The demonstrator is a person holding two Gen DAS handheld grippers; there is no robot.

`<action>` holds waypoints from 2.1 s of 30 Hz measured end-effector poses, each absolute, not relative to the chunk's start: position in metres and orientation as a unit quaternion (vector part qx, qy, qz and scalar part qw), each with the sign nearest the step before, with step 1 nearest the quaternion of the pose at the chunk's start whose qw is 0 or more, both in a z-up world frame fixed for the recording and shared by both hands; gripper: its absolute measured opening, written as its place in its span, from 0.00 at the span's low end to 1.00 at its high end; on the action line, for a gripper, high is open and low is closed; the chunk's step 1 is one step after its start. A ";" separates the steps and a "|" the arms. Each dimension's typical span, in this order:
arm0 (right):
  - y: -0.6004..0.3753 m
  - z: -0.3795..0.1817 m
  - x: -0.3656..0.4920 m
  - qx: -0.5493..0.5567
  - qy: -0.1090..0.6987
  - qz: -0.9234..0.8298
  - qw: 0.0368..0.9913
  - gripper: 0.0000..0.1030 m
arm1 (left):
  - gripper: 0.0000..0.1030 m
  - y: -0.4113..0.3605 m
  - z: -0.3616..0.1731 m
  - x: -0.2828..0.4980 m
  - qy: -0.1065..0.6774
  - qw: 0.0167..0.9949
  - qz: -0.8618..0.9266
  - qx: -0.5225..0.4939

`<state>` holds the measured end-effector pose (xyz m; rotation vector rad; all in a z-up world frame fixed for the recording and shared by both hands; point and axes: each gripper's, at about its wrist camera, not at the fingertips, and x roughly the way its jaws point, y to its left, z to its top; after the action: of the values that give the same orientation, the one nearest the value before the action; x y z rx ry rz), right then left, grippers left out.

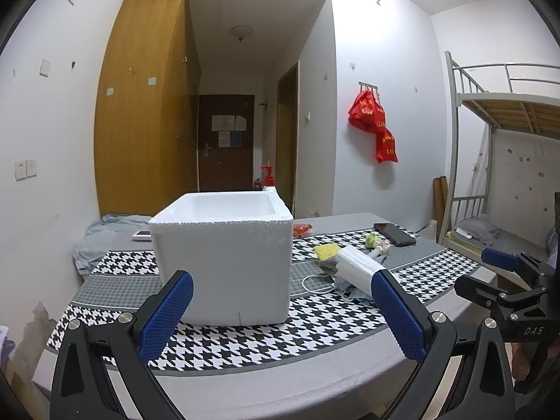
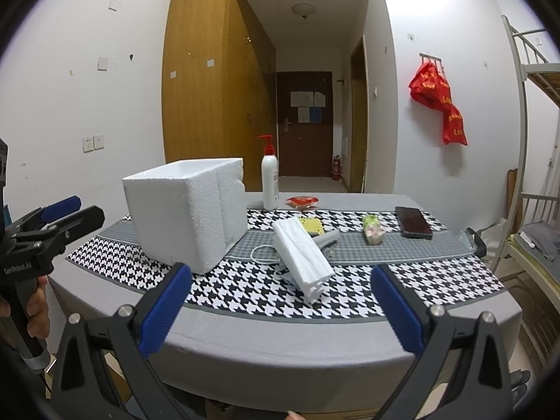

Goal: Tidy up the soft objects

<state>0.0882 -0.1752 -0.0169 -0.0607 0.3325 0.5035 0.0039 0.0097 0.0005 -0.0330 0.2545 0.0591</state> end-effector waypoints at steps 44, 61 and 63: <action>-0.182 -0.013 0.132 -0.022 0.189 0.238 0.952 1.00 | 0.99 -0.009 -0.002 0.054 0.167 0.985 -0.034 -0.030; -0.166 -0.053 0.197 -0.040 0.270 0.287 0.918 0.95 | 0.99 -0.018 -0.024 0.095 0.191 0.979 -0.076 -0.019; -0.162 -0.056 0.203 -0.044 0.278 0.292 0.914 0.89 | 0.99 -0.016 -0.026 0.098 0.193 0.978 -0.075 -0.022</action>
<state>0.2033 -0.1622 -0.0560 -0.0898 0.5726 0.6022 0.0982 -0.0158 -0.0260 -0.0452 0.3898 -0.1511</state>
